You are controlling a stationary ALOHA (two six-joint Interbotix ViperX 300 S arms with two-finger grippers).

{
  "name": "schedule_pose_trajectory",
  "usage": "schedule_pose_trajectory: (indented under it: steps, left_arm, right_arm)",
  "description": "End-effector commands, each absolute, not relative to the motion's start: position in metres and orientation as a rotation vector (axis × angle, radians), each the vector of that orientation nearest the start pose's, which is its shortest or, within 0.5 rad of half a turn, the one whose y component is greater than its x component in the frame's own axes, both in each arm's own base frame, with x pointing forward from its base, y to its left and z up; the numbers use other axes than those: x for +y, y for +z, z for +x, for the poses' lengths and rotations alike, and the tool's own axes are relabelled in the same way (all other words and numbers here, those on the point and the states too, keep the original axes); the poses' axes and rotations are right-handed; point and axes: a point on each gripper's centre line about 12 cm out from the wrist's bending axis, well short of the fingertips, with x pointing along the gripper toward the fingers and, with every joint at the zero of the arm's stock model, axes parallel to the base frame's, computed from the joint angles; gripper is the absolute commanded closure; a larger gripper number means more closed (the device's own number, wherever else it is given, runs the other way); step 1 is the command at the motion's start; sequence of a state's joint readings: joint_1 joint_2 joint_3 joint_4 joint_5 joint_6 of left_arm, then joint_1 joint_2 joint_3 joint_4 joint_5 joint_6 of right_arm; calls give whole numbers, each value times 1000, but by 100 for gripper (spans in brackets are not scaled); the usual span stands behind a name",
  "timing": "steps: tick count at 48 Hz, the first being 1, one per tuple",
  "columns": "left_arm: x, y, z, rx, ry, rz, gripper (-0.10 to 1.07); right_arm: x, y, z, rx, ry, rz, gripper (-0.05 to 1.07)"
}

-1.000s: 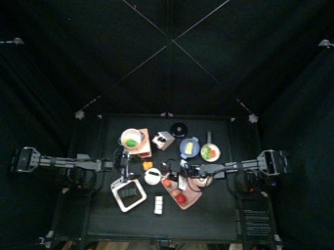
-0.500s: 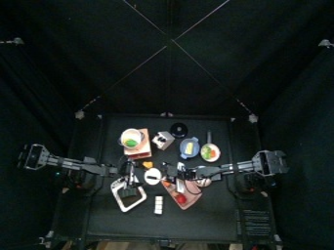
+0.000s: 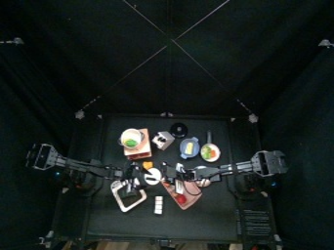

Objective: Regrasp pairing knife

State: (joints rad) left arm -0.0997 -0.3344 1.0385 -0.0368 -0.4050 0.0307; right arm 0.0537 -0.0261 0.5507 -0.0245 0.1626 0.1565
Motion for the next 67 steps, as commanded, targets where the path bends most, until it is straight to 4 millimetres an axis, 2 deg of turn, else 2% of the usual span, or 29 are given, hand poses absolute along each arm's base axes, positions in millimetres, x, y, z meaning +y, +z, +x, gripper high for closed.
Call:
schedule_pose_trajectory:
  steps: [1,16,32,67]
  left_arm:
    - [-29,216,303,247,-86,9,4]
    - [-29,218,302,241,-84,6,12]
    - [-29,215,301,251,-82,4,31]
    - [-31,204,297,284,-83,-11,32]
  right_arm:
    - [21,216,405,654,4,108,70]
    - [21,210,406,668,4,108,70]
    - [21,210,406,668,3,110,70]
    - [21,214,407,658,5,105,70]
